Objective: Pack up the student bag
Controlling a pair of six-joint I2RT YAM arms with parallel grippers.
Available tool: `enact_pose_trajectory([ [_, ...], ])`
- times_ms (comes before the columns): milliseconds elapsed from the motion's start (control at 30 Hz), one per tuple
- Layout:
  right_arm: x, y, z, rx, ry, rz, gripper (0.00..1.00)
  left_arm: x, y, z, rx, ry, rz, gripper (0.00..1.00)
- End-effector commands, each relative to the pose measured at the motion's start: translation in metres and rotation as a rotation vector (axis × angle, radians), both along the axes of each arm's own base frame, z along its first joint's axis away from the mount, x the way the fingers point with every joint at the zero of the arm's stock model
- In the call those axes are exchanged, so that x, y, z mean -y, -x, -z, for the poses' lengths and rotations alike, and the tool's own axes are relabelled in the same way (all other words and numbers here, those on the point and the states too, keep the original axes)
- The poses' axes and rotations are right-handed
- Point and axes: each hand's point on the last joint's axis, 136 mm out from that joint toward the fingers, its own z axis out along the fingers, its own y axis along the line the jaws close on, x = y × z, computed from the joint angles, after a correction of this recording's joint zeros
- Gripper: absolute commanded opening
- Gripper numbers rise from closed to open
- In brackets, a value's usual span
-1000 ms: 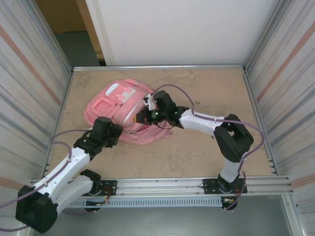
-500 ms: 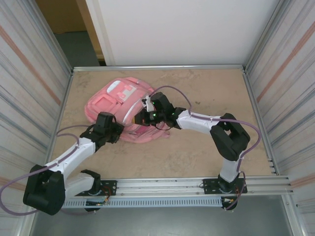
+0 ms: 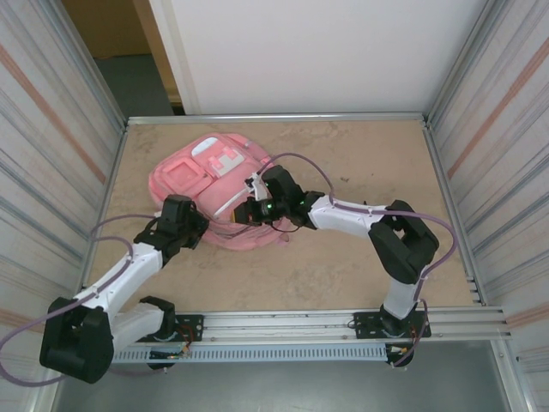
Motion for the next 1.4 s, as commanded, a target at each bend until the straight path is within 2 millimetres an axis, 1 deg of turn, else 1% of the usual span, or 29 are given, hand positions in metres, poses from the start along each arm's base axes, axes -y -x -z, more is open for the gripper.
enact_pose_trajectory([
  [0, 0.021, 0.007, -0.002, 0.188, 0.126, -0.025, 0.12, 0.008, -0.004, -0.031, 0.059, 0.074, 0.007, 0.00],
  [67, 0.024, 0.018, -0.006, 0.307, 0.195, -0.058, 0.18, 0.011, -0.002, -0.040, 0.065, 0.113, 0.006, 0.00],
  [133, 0.029, 0.028, -0.005, 0.373, 0.263, -0.084, 0.22, 0.014, -0.001, -0.045, 0.064, 0.150, -0.003, 0.00],
  [267, 0.028, 0.046, 0.007, 0.387, 0.293, -0.129, 0.31, 0.027, 0.000, -0.055, 0.049, 0.226, 0.027, 0.00],
  [333, 0.028, 0.050, 0.015, 0.395, 0.303, -0.142, 0.34, 0.035, 0.001, -0.059, 0.041, 0.254, 0.057, 0.00],
  [500, 0.029, 0.046, 0.034, 0.412, 0.335, -0.131, 0.41, 0.044, 0.005, -0.059, 0.026, 0.309, 0.075, 0.00],
  [533, 0.029, 0.045, 0.038, 0.435, 0.339, -0.138, 0.41, 0.046, 0.006, -0.058, 0.023, 0.318, 0.078, 0.00],
  [567, 0.026, 0.049, 0.042, 0.480, 0.335, -0.177, 0.41, 0.047, 0.007, -0.057, 0.019, 0.322, 0.079, 0.00],
  [633, 0.023, 0.067, 0.062, 0.617, 0.372, -0.315, 0.41, 0.050, 0.008, -0.056, 0.021, 0.325, 0.083, 0.00],
  [667, 0.024, 0.072, 0.073, 0.655, 0.404, -0.345, 0.39, 0.050, 0.009, -0.055, 0.015, 0.329, 0.083, 0.00],
  [700, 0.023, 0.080, 0.081, 0.676, 0.415, -0.374, 0.37, 0.051, 0.009, -0.054, 0.010, 0.337, 0.084, 0.00],
  [767, 0.019, 0.090, 0.093, 0.666, 0.413, -0.407, 0.36, 0.054, 0.010, -0.054, 0.008, 0.349, 0.093, 0.00],
  [867, 0.018, 0.093, 0.106, 0.643, 0.425, -0.415, 0.36, 0.053, 0.012, -0.048, -0.003, 0.347, 0.088, 0.00],
  [933, 0.020, 0.093, 0.104, 0.649, 0.419, -0.401, 0.35, 0.055, 0.012, -0.046, -0.013, 0.363, 0.084, 0.00],
  [967, 0.020, 0.094, 0.098, 0.658, 0.398, -0.392, 0.35, 0.056, 0.013, -0.044, -0.017, 0.368, 0.086, 0.00],
  [1067, 0.025, 0.100, 0.066, 0.747, 0.296, -0.360, 0.39, 0.057, 0.015, -0.042, -0.028, 0.370, 0.098, 0.00],
  [1133, 0.034, 0.096, 0.043, 0.817, 0.261, -0.314, 0.44, 0.058, 0.016, -0.042, -0.035, 0.374, 0.100, 0.00],
  [1200, 0.040, 0.098, 0.027, 0.899, 0.197, -0.346, 0.46, 0.061, 0.017, -0.044, -0.036, 0.382, 0.116, 0.00],
  [1300, 0.044, 0.102, 0.009, 1.066, 0.115, -0.381, 0.48, 0.063, 0.018, -0.043, -0.035, 0.377, 0.129, 0.00],
  [1367, 0.047, 0.088, 0.005, 1.114, 0.125, -0.347, 0.48, 0.061, 0.019, -0.039, -0.047, 0.364, 0.124, 0.00],
])
